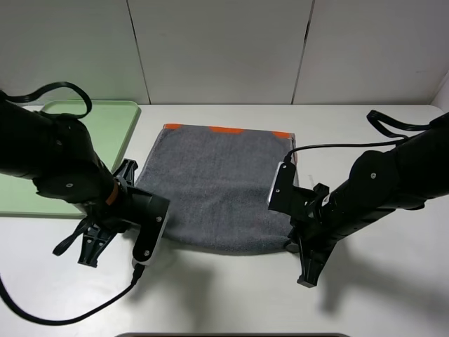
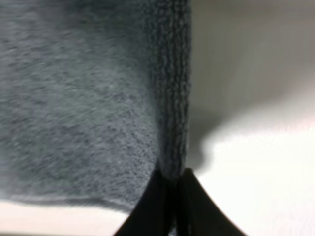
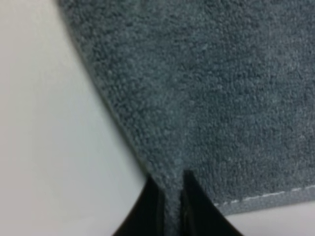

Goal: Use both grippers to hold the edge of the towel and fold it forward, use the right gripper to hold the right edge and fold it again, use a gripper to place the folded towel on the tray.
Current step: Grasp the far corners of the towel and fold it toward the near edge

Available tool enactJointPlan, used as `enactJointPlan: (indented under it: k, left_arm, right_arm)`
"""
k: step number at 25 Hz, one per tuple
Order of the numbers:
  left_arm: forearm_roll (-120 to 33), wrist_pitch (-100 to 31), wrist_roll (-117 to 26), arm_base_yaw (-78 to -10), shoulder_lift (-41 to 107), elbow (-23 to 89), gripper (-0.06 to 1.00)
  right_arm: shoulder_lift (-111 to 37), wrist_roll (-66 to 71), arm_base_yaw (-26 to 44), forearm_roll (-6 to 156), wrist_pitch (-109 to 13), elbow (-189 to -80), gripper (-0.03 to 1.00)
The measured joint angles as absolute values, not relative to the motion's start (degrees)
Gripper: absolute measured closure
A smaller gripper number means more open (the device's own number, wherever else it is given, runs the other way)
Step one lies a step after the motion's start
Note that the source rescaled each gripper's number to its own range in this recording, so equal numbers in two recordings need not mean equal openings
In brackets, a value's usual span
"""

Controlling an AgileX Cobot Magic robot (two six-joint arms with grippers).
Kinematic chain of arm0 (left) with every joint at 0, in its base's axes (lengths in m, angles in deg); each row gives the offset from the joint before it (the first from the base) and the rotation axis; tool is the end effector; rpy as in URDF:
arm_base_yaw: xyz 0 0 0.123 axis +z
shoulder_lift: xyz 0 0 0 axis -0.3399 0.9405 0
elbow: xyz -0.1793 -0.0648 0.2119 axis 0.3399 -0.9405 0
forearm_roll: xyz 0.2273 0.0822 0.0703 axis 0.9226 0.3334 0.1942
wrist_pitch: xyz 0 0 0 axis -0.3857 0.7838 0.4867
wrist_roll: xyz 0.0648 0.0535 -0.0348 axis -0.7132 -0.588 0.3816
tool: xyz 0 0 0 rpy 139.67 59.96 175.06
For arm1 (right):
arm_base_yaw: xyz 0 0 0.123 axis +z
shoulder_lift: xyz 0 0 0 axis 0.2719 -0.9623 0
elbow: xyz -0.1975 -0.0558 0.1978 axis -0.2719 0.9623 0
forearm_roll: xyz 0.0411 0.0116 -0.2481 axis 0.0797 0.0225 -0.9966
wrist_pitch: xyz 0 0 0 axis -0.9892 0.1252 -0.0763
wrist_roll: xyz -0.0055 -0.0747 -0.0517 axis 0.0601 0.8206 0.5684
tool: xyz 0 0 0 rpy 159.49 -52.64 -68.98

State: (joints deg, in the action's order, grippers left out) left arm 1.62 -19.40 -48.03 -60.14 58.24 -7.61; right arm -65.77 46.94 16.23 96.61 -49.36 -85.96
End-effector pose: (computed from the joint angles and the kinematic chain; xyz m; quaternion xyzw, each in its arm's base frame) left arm 0.2173 -0.1634 0.1199 0.7816 0.5964 0.1201 0.1377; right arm 0.2089 0.1378 0.0869 -0.5699 0.8057 0.0246 0.1595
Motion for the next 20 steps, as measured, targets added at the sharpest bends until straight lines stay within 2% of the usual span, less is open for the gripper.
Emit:
enactJointPlan:
  k: [12,20]
  left_arm:
    - [1.6,-14.0,-48.0,-60.1,53.9,-7.5,0.94]
    - [1.3,-6.1,-46.4,-60.1,48.0,-3.3,0.94]
  right_arm:
    - [-54.5,41.5,16.2,96.3,-42.9,-85.5,0.97]
    - [-46.3,36.7,16.2,95.4,-38.2,-85.8,0.97]
